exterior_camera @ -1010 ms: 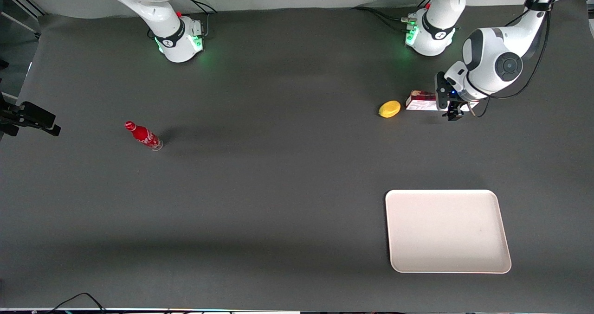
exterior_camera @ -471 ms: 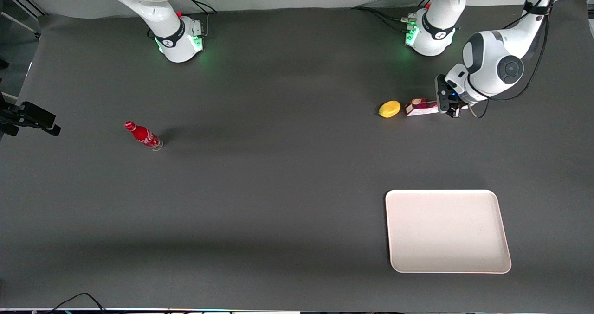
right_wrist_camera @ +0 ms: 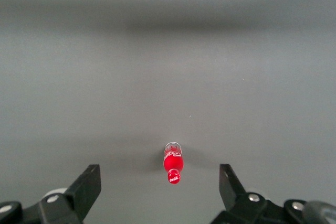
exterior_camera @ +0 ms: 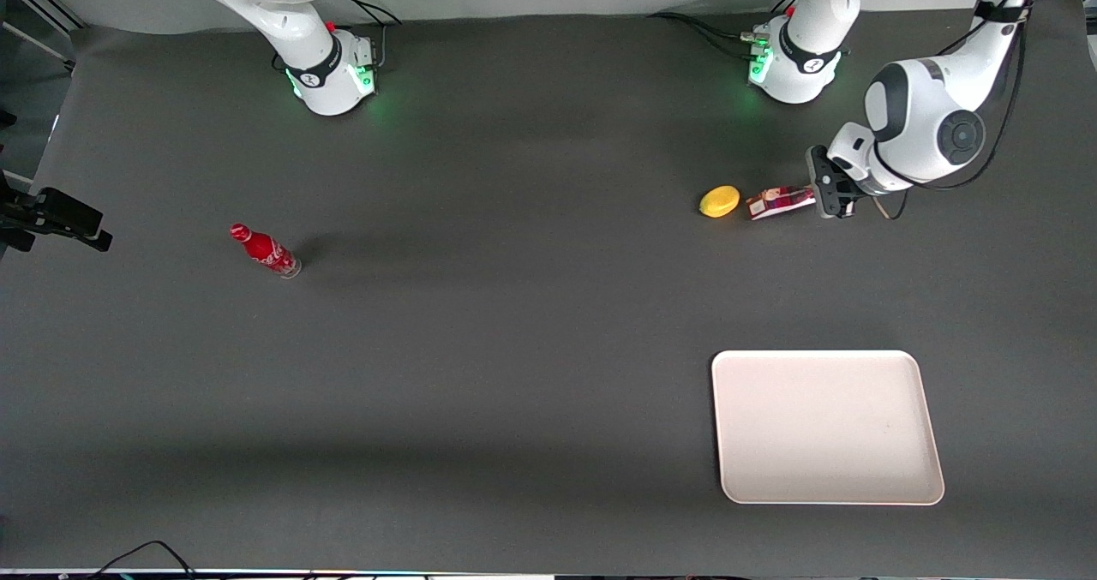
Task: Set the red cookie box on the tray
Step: 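Lift the box by its end and carry it over the white tray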
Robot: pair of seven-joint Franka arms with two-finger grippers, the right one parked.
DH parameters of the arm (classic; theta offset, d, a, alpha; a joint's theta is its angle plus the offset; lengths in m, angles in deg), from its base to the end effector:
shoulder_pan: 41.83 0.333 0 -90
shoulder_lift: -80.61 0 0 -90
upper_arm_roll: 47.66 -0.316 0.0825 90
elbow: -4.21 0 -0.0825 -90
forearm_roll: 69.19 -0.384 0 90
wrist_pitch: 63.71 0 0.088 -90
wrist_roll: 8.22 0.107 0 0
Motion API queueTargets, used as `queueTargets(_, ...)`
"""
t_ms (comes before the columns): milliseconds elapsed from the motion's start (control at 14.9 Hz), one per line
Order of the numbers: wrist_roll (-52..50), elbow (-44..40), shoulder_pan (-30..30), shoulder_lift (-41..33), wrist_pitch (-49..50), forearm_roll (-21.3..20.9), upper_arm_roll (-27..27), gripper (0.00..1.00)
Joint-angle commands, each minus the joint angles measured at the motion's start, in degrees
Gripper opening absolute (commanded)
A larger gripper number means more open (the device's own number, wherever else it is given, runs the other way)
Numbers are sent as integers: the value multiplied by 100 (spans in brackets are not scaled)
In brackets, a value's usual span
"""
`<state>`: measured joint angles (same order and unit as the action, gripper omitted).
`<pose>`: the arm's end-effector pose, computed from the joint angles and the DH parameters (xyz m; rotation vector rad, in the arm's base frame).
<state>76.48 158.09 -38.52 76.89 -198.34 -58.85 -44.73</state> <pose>0.3808 0.0003 0.2351 2.2650 -1.7700 -0.1831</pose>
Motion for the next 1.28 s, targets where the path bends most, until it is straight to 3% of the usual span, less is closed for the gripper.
queueTargets(0,-934,-813,-6,-341,718,82,-212,0)
queueTargets(202,-2505,-1849,-24,-270,1235,161,-275,0)
queueTargets(337,-4189,-2692,-111,-157,1561,109,-266,0)
queueTargets(538,-5689,-3922,-208,517,1580,-93,-266,0)
queueTargets(875,-6525,-6155,-191,2381,1686,-111,-486,0)
queueTargets(1010,-7157,-6789,-191,3014,1686,-102,-573,0)
queueTargets(1212,-7310,-7502,-209,3946,1572,-260,-723,0)
